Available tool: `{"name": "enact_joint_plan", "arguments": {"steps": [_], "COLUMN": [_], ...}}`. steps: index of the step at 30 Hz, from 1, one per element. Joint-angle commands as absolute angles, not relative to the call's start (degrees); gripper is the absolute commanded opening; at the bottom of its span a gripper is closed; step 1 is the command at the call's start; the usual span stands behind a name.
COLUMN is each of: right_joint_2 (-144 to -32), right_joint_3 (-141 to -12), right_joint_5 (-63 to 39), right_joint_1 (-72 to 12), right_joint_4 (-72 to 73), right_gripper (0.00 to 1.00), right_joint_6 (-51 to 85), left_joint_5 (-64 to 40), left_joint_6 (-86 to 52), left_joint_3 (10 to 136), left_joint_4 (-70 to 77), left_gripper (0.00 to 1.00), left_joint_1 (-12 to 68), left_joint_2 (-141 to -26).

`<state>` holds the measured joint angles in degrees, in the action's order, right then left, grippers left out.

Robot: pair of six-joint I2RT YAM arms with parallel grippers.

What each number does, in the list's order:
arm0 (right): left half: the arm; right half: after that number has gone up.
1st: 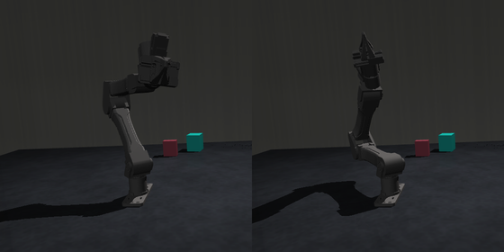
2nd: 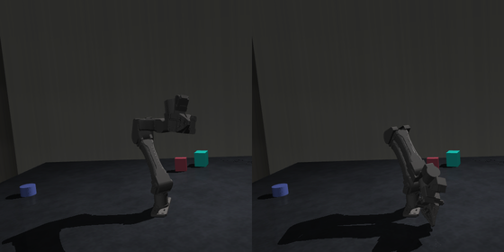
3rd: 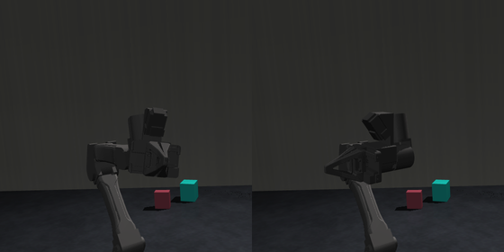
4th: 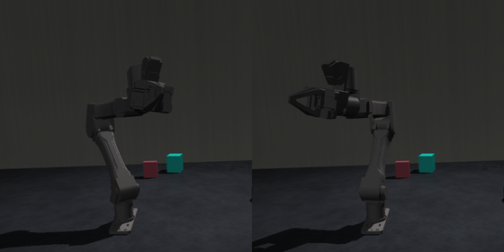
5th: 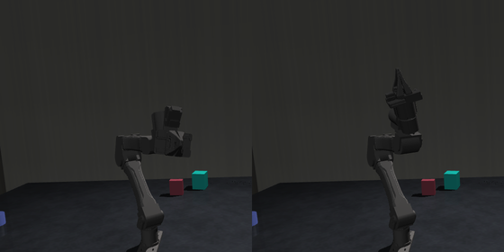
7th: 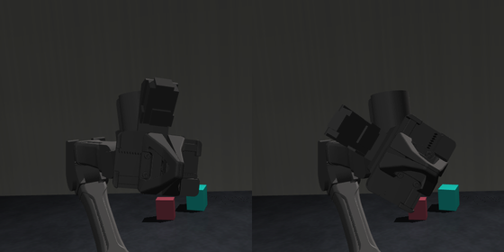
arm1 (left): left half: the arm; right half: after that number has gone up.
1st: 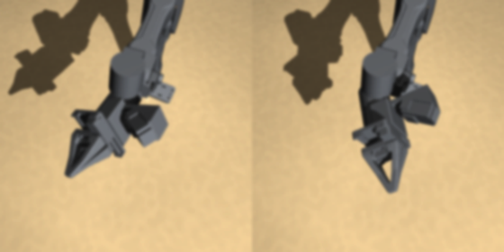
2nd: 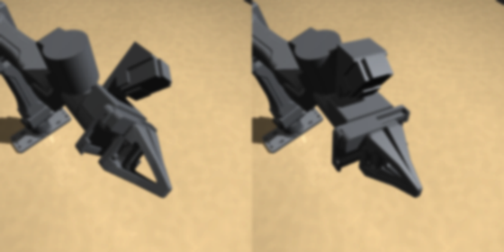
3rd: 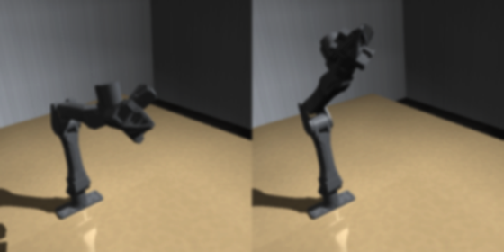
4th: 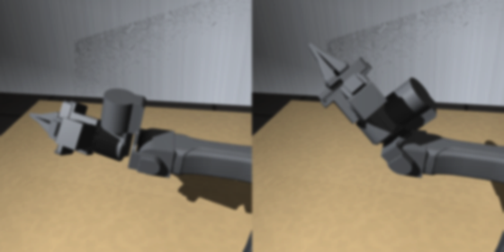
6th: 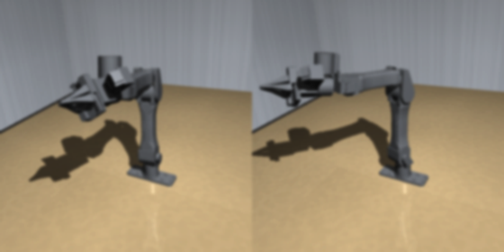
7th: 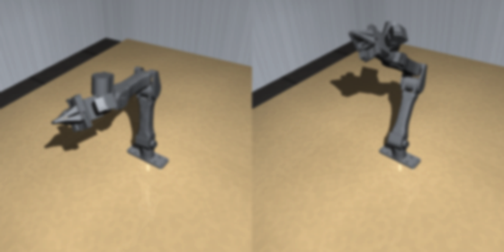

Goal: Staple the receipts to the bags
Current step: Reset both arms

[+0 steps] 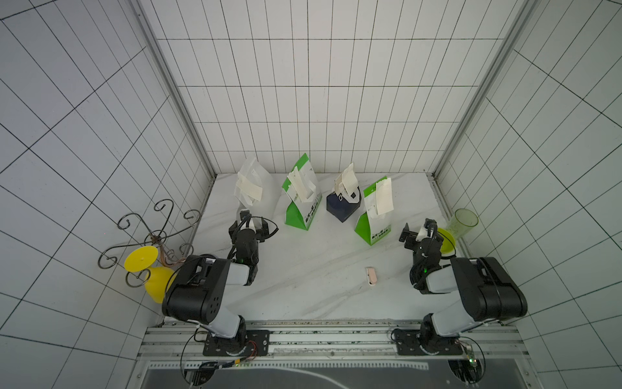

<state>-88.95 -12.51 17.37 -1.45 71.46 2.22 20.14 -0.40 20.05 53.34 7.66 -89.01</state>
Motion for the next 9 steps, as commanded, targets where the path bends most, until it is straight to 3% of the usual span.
{"name": "enact_joint_plan", "arguments": {"steps": [1, 9], "right_joint_2": [-88.86, -88.79], "right_joint_3": [-13.36, -13.27], "right_joint_5": [17.14, 17.14], "right_joint_1": [-0.88, -0.8], "right_joint_4": [74.79, 74.88], "right_gripper": [0.99, 0.99], "right_joint_6": [1.67, 1.67], "left_joint_5": [20.93, 20.22], "left_joint_6": [0.0, -0.04], "left_joint_3": [21.09, 21.21], "left_joint_4": [54.67, 54.23], "left_gripper": [0.97, 0.97], "left_joint_1": [7.65, 7.34], "left_joint_2": [-89.64, -89.48]}}
